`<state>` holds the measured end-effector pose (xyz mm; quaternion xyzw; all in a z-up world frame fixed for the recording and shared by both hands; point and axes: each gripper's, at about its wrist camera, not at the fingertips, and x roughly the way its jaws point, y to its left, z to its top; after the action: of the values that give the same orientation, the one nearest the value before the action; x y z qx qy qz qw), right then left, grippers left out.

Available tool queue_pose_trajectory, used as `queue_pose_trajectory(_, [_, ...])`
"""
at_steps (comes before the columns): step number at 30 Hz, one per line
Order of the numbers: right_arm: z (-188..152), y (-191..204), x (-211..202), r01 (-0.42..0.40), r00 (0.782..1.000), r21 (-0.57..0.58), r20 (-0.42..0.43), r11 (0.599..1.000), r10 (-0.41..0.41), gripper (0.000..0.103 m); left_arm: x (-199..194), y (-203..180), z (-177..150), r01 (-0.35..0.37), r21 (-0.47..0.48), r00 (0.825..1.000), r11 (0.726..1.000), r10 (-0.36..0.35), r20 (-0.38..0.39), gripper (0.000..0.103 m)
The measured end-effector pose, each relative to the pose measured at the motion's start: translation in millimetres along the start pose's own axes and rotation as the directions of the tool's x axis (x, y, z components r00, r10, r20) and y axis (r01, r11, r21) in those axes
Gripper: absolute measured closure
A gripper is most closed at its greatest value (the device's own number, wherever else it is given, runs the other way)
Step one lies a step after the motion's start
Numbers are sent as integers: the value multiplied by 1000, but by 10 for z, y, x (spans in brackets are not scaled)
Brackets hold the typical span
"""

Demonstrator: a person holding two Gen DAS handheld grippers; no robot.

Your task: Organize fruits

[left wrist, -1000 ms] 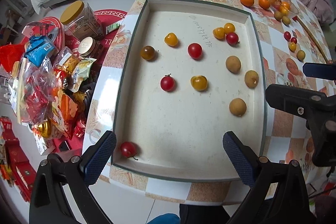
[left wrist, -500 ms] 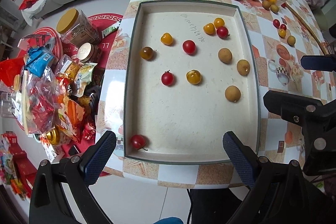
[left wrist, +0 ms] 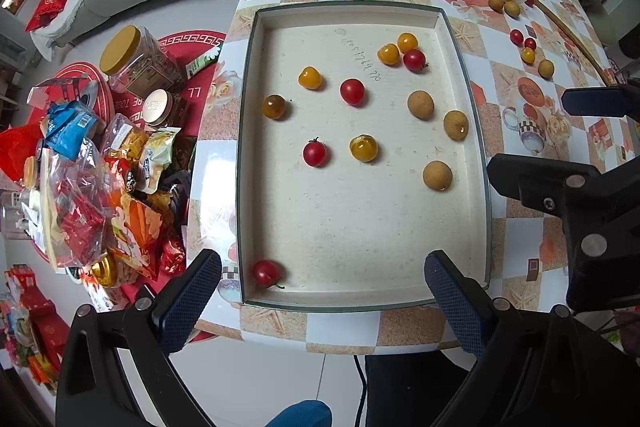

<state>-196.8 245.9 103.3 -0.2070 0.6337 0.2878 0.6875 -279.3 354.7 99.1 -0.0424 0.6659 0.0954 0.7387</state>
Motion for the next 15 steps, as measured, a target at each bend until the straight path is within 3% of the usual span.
queue_pose_trajectory(15, [18,20,16,4,1000,0,-4,1000,-4,0,36,-6,29,11,6,1000,1000,-11,-2,1])
